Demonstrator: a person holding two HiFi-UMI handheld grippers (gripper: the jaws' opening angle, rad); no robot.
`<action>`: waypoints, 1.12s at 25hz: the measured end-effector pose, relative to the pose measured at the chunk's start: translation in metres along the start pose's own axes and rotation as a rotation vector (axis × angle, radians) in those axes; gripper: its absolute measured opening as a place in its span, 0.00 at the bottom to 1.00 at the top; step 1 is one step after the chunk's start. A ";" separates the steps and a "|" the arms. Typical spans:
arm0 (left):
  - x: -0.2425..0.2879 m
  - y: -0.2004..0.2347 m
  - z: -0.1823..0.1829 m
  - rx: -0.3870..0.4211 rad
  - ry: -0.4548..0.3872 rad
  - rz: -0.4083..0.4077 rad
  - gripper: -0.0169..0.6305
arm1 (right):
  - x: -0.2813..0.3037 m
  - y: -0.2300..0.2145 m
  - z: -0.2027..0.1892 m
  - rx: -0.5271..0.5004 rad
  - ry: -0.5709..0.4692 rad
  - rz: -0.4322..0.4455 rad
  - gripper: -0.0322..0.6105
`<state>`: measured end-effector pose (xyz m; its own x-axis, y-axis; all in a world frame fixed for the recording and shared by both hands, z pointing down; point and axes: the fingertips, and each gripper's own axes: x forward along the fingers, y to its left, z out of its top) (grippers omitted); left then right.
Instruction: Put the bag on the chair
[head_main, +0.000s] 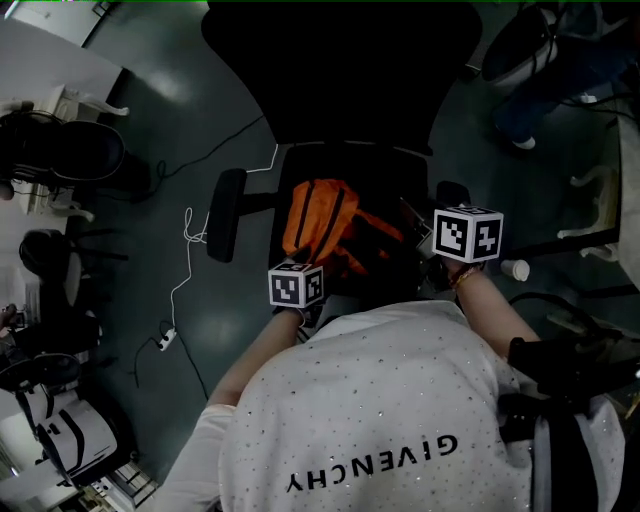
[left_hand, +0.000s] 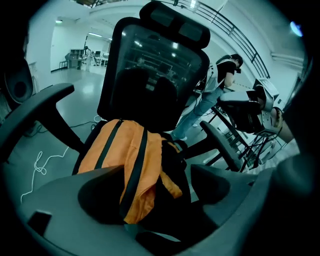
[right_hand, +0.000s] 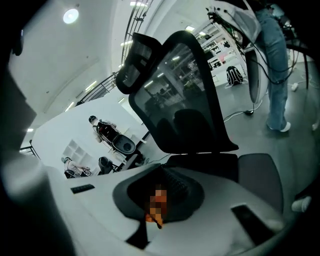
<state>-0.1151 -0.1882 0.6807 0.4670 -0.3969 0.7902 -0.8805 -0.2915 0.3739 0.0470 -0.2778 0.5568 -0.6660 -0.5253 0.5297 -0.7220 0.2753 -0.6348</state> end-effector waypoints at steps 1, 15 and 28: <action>-0.001 -0.004 0.005 -0.003 -0.015 -0.017 0.67 | -0.005 0.004 0.002 -0.016 -0.009 -0.003 0.06; -0.136 -0.079 0.100 -0.083 -0.473 -0.360 0.26 | -0.087 0.125 -0.007 -0.163 -0.135 0.130 0.06; -0.324 -0.143 0.067 -0.028 -0.678 -0.503 0.03 | -0.164 0.256 -0.046 -0.362 -0.283 0.180 0.06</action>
<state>-0.1349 -0.0758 0.3388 0.7439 -0.6649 0.0667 -0.5519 -0.5551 0.6223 -0.0370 -0.0839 0.3337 -0.7453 -0.6279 0.2244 -0.6525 0.6175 -0.4392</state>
